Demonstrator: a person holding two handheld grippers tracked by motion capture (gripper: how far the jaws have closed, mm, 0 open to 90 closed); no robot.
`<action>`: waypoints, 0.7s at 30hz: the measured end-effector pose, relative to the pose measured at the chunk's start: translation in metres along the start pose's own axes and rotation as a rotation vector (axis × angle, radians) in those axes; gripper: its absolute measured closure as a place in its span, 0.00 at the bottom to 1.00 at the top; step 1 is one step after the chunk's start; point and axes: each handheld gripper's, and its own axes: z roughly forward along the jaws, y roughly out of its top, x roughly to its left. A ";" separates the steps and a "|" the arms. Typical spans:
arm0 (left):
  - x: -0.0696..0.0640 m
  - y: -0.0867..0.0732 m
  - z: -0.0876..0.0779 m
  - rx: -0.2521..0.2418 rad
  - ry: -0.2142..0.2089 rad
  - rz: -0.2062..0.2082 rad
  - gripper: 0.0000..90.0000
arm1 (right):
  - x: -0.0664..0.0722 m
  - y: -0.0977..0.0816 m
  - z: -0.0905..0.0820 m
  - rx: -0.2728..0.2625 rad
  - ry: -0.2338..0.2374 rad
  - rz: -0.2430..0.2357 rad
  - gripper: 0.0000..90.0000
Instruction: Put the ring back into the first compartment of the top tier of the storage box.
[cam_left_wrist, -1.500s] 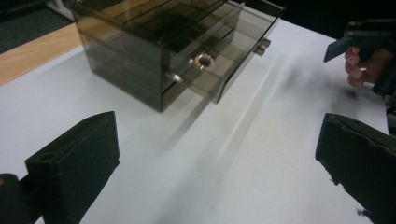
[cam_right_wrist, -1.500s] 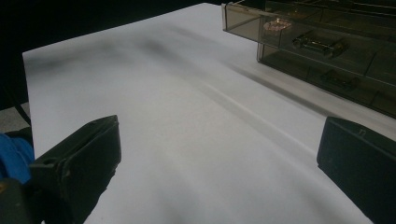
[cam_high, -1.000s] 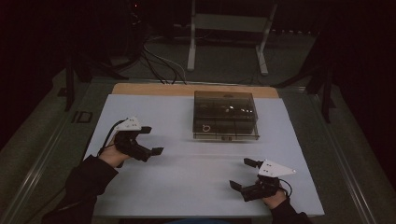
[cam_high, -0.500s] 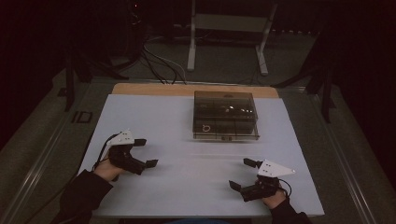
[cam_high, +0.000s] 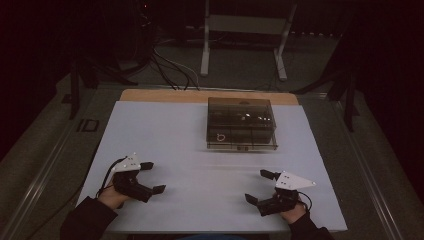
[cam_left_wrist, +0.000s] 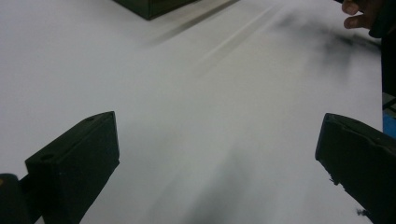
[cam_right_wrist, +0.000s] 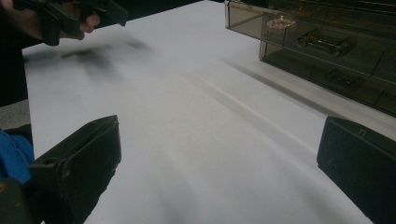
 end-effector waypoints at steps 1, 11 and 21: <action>0.000 0.000 0.000 0.000 0.000 0.000 0.01 | 0.000 0.000 0.000 0.000 0.000 0.000 0.00; -0.006 -0.022 -0.014 0.014 0.050 -0.009 0.01 | 0.000 0.000 0.000 0.003 0.003 0.000 0.00; -0.004 -0.038 -0.031 -0.022 0.114 -0.024 0.01 | 0.001 0.000 0.001 0.006 0.005 -0.005 0.00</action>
